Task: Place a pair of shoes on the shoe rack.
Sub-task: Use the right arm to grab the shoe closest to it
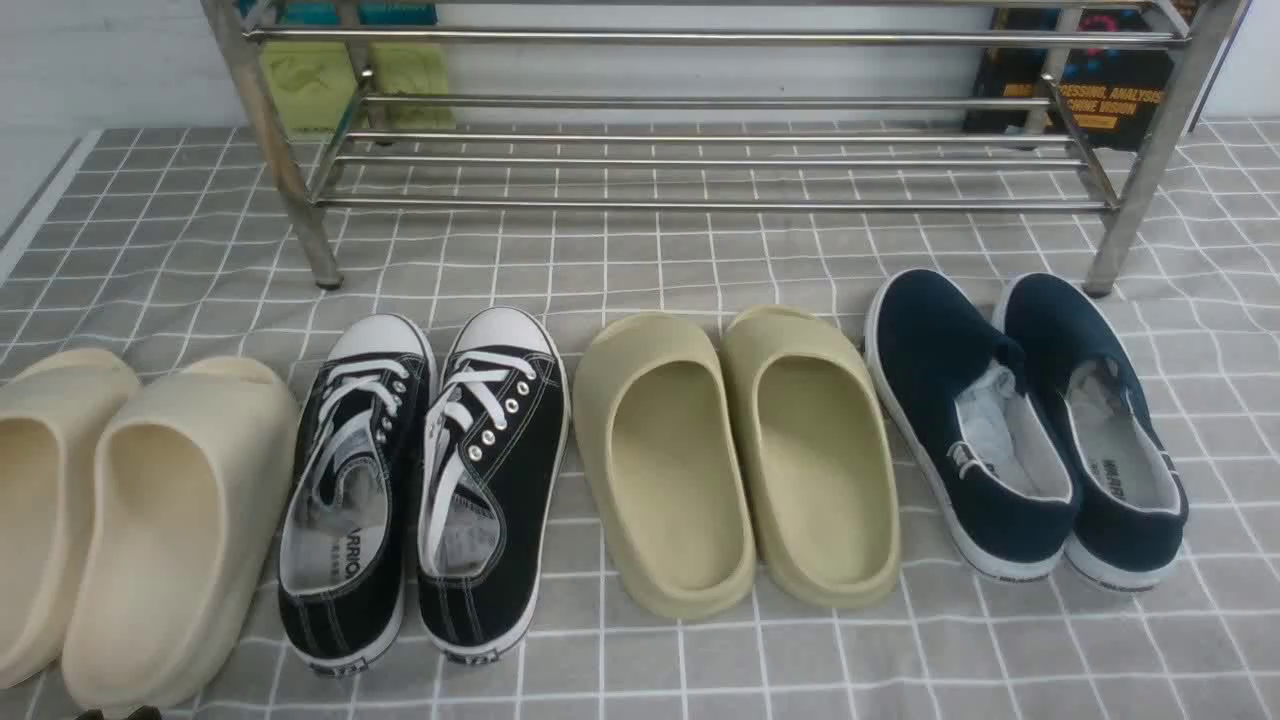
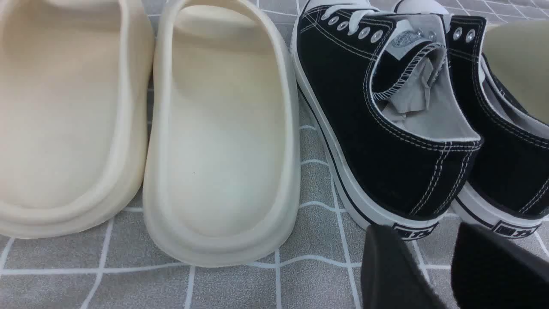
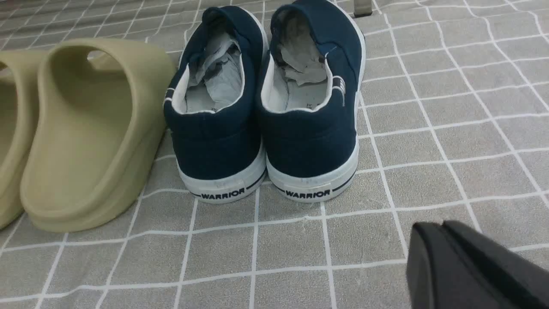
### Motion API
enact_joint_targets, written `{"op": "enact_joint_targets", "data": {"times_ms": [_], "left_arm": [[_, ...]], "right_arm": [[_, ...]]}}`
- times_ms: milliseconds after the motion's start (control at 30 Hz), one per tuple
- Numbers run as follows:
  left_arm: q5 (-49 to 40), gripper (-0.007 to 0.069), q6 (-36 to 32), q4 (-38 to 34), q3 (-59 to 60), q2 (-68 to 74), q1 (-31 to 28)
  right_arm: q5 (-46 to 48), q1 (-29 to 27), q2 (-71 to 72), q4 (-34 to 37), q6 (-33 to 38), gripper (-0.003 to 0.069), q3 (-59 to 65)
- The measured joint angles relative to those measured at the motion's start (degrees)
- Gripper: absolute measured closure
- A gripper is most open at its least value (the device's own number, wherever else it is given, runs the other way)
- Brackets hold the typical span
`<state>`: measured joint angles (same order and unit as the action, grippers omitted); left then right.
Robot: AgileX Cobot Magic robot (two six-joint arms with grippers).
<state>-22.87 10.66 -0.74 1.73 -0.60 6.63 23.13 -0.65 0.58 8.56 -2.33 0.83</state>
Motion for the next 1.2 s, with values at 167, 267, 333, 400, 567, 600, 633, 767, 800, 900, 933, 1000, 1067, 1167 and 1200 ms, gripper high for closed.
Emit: {"op": "enact_joint_targets", "data": {"times_ms": [167, 267, 333, 400, 567, 600, 633, 767, 800, 900, 933, 1000, 1067, 1167, 1200], "left_arm": [[0.0, 0.0386, 0.0, -0.1, 0.0, 0.0, 0.0], [0.0, 0.0386, 0.0, -0.1, 0.0, 0.0, 0.0], [0.0, 0.0386, 0.0, -0.1, 0.0, 0.0, 0.0], [0.0, 0.0386, 0.0, -0.1, 0.0, 0.0, 0.0], [0.0, 0.0386, 0.0, -0.1, 0.0, 0.0, 0.0], [0.0, 0.0386, 0.0, -0.1, 0.0, 0.0, 0.0], [0.0, 0.0386, 0.0, -0.1, 0.0, 0.0, 0.0], [0.0, 0.0386, 0.0, -0.1, 0.0, 0.0, 0.0], [0.0, 0.0386, 0.0, -0.1, 0.0, 0.0, 0.0], [0.0, 0.0386, 0.0, -0.1, 0.0, 0.0, 0.0], [0.0, 0.0386, 0.0, -0.1, 0.0, 0.0, 0.0], [0.0, 0.0386, 0.0, -0.1, 0.0, 0.0, 0.0], [0.0, 0.0386, 0.0, -0.1, 0.0, 0.0, 0.0], [0.0, 0.0386, 0.0, -0.1, 0.0, 0.0, 0.0], [0.0, 0.0386, 0.0, -0.1, 0.0, 0.0, 0.0]], "right_arm": [[0.0, 0.0, 0.0, 0.0, 0.0, 0.0590, 0.0], [0.0, 0.0, 0.0, 0.0, 0.0, 0.0590, 0.0], [0.0, 0.0, 0.0, 0.0, 0.0, 0.0589, 0.0], [0.0, 0.0, 0.0, 0.0, 0.0, 0.0589, 0.0], [0.0, 0.0, 0.0, 0.0, 0.0, 0.0584, 0.0], [0.0, 0.0, 0.0, 0.0, 0.0, 0.0582, 0.0], [0.0, 0.0, 0.0, 0.0, 0.0, 0.0580, 0.0], [0.0, 0.0, 0.0, 0.0, 0.0, 0.0577, 0.0], [0.0, 0.0, 0.0, 0.0, 0.0, 0.0575, 0.0], [0.0, 0.0, 0.0, 0.0, 0.0, 0.0570, 0.0], [0.0, 0.0, 0.0, 0.0, 0.0, 0.0569, 0.0], [0.0, 0.0, 0.0, 0.0, 0.0, 0.0566, 0.0], [0.0, 0.0, 0.0, 0.0, 0.0, 0.0564, 0.0], [0.0, 0.0, 0.0, 0.0, 0.0, 0.0559, 0.0], [0.0, 0.0, 0.0, 0.0, 0.0, 0.0559, 0.0]]}}
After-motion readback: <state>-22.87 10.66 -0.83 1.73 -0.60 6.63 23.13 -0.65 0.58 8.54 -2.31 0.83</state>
